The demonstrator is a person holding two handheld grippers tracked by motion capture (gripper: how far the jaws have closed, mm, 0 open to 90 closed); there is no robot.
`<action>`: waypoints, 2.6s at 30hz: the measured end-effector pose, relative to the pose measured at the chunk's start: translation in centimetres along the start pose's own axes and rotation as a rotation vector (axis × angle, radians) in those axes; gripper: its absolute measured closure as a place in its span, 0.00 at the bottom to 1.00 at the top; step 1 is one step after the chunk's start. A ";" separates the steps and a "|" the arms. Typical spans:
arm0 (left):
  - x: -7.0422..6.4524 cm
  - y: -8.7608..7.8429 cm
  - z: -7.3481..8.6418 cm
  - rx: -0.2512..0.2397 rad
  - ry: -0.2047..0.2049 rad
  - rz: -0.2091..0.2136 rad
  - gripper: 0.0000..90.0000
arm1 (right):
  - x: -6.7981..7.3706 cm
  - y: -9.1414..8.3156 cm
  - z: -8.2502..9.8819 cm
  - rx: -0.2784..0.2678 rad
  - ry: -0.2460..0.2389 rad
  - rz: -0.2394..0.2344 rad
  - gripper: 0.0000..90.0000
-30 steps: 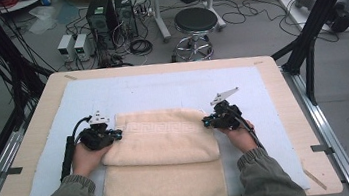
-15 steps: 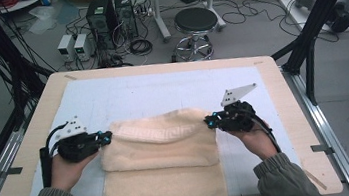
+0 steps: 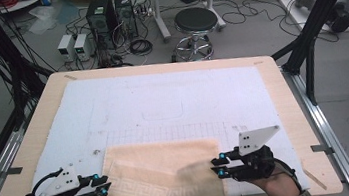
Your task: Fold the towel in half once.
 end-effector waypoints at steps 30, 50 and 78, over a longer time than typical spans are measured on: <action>9.7 7.9 3.6 0.183 -0.197 -0.045 0.56 | -11.7 6.8 1.5 0.142 0.099 0.226 0.56; 13.5 8.8 -0.1 0.139 -0.249 -0.149 0.92 | -13.7 6.2 -2.2 0.139 0.118 0.209 0.92; 18.4 10.7 -4.0 0.121 -0.211 -0.198 0.64 | -18.5 4.3 -8.8 0.018 0.208 0.292 0.45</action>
Point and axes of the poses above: each handheld gripper's, and its own axes: y roughly forward along the jaws, z roughly out of its underside, x roughly to its left, the point moved 5 cm from there along y, roughly forward along the jaws, and after that the axes turned 14 degrees about y, right-handed, at the moved point
